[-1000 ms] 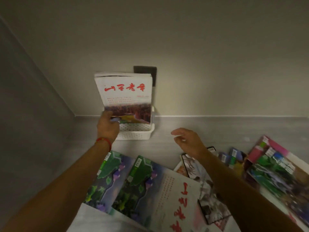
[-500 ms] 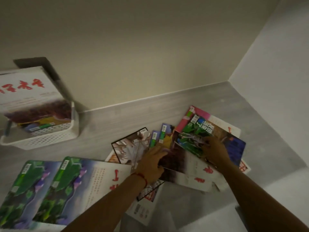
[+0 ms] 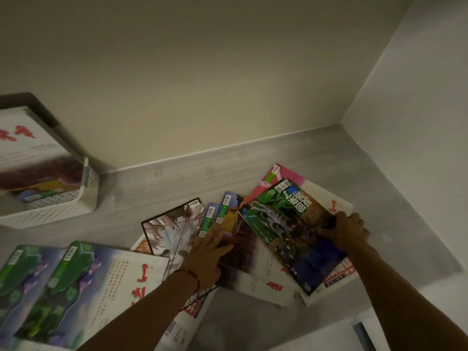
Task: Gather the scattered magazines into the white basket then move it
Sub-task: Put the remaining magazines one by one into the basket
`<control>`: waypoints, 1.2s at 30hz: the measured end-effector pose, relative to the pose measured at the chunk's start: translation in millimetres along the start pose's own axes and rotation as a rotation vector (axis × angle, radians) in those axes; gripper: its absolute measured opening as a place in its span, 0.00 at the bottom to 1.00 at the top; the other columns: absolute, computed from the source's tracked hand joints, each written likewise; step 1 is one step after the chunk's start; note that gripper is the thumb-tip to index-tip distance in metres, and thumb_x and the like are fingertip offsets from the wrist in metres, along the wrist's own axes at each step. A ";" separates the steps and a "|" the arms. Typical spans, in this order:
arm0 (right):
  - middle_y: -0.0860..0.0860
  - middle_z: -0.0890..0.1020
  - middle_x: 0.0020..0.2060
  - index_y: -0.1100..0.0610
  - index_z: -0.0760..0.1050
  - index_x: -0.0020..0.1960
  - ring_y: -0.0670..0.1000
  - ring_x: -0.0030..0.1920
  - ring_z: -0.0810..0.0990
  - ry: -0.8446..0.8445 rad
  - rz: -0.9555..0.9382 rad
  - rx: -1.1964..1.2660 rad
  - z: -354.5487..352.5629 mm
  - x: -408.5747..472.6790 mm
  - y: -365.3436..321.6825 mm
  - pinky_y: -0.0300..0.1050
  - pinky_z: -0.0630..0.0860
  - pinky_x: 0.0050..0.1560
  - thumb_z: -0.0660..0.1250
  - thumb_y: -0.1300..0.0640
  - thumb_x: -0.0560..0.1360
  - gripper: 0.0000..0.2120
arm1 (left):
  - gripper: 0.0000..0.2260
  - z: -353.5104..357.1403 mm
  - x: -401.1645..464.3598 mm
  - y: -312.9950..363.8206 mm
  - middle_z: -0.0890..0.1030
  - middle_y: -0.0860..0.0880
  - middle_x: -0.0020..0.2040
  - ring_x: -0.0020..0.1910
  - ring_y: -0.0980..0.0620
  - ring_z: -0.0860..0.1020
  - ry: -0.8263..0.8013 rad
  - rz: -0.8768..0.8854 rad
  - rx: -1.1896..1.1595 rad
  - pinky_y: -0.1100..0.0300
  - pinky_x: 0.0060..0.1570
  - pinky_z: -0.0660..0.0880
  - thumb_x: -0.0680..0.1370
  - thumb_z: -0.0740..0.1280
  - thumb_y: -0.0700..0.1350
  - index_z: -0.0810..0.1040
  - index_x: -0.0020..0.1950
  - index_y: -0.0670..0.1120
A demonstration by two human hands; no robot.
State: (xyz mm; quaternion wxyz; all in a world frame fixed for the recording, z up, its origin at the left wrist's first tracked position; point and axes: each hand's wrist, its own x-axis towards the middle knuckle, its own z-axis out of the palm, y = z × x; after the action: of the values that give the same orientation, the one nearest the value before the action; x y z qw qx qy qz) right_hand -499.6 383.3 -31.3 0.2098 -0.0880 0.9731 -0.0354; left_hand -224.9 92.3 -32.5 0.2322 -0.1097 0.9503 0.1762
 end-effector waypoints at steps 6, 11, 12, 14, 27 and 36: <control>0.52 0.78 0.53 0.49 0.69 0.54 0.58 0.54 0.79 -0.084 -0.339 0.370 -36.2 -26.1 -0.5 0.46 0.75 0.49 0.67 0.53 0.79 0.08 | 0.25 -46.5 -1.9 22.0 0.66 0.47 0.76 0.77 0.41 0.60 0.202 -0.050 -0.117 0.44 0.75 0.61 0.76 0.63 0.44 0.68 0.73 0.54; 0.49 0.81 0.47 0.51 0.74 0.51 0.51 0.48 0.81 0.012 -0.763 0.293 -111.0 -56.6 -43.2 0.52 0.78 0.51 0.68 0.60 0.77 0.06 | 0.27 -129.8 4.8 71.0 0.68 0.38 0.73 0.74 0.35 0.63 0.715 0.134 -0.007 0.41 0.73 0.65 0.74 0.67 0.42 0.68 0.74 0.44; 0.48 0.81 0.47 0.49 0.74 0.52 0.49 0.48 0.81 -0.003 -0.830 0.267 -127.8 -62.7 -56.4 0.51 0.79 0.52 0.67 0.59 0.77 0.06 | 0.28 -144.8 4.3 78.4 0.68 0.39 0.74 0.75 0.37 0.63 0.780 0.202 0.041 0.43 0.74 0.63 0.76 0.66 0.45 0.67 0.75 0.45; 0.44 0.82 0.47 0.44 0.74 0.52 0.42 0.47 0.80 -0.025 -0.961 0.201 -156.1 -81.5 -85.3 0.42 0.77 0.52 0.68 0.56 0.77 0.07 | 0.27 -165.3 -3.2 87.0 0.71 0.42 0.73 0.73 0.39 0.66 0.791 0.307 0.151 0.44 0.73 0.64 0.78 0.64 0.53 0.65 0.76 0.48; 0.48 0.81 0.57 0.51 0.74 0.62 0.47 0.54 0.81 0.290 -0.757 0.958 -162.3 -130.3 -227.7 0.43 0.76 0.54 0.67 0.44 0.77 0.17 | 0.07 -156.3 -112.8 -26.9 0.82 0.32 0.51 0.44 0.64 0.80 0.684 0.088 -0.878 0.66 0.50 0.76 0.80 0.65 0.36 0.78 0.57 0.36; 0.53 0.82 0.61 0.50 0.76 0.62 0.55 0.59 0.82 -0.620 -0.525 1.198 -38.5 -198.2 -357.1 0.58 0.75 0.63 0.57 0.45 0.82 0.15 | 0.13 -117.3 -194.1 -163.2 0.83 0.37 0.56 0.54 0.34 0.82 0.884 -0.163 -1.423 0.41 0.55 0.79 0.81 0.64 0.39 0.77 0.65 0.42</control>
State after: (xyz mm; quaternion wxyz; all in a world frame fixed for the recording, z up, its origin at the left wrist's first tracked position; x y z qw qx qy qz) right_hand -282.1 70.7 121.3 0.4729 -0.1946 0.6293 -0.5852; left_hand -56.2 -77.5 111.7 -0.2739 -0.3573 0.6050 0.6567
